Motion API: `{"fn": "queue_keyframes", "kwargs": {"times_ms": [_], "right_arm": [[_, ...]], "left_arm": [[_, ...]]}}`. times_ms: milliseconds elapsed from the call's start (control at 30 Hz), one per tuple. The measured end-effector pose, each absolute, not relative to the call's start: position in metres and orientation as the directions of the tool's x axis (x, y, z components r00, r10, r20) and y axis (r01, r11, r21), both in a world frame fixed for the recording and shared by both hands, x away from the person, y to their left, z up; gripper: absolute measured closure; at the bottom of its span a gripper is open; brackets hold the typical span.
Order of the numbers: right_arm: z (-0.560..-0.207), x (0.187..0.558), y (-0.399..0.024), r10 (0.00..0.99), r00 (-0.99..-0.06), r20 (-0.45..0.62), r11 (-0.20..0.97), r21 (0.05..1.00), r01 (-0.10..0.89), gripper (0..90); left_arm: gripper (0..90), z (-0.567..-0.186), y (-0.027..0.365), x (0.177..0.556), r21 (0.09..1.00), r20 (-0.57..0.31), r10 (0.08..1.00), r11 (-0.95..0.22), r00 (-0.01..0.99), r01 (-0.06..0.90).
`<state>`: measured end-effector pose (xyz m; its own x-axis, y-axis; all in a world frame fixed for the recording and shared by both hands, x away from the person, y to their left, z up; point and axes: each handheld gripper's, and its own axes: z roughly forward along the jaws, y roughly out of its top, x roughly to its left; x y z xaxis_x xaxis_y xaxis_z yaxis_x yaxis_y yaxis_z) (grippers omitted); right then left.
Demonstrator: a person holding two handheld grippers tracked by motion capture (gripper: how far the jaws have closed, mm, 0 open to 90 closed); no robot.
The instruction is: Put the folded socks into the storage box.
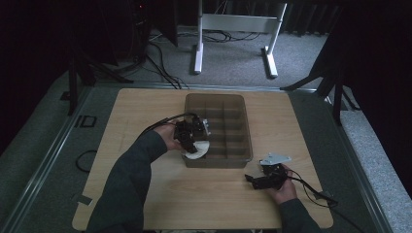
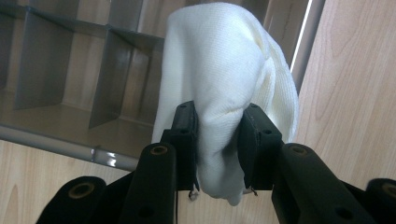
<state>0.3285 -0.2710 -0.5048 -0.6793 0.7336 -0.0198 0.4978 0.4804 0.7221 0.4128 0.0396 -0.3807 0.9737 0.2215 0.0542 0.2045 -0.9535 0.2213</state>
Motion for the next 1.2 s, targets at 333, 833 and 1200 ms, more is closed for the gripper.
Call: {"fn": "queue_keyframes", "kwargs": {"times_ms": [333, 833, 1200], "right_arm": [[-0.505, 0.328, -0.271, 0.733, -0.680, -0.020, 0.481, 0.721, 0.498, 11.7], [-0.505, 0.328, -0.271, 0.733, -0.680, -0.020, 0.482, 0.721, 0.498, 11.7], [-0.505, 0.329, -0.271, 0.733, -0.680, -0.020, 0.482, 0.721, 0.498, 11.7]], "left_arm": [[70.8, -0.389, 0.035, 0.417, 0.198, 0.031, 0.237, -0.954, 0.971, 0.226], [70.9, -0.408, 0.027, 0.422, 0.154, -0.008, 0.245, -0.957, 0.969, 0.244], [59.9, -0.397, 0.036, 0.420, 0.198, -0.034, 0.257, -0.945, 0.966, 0.259]]}}
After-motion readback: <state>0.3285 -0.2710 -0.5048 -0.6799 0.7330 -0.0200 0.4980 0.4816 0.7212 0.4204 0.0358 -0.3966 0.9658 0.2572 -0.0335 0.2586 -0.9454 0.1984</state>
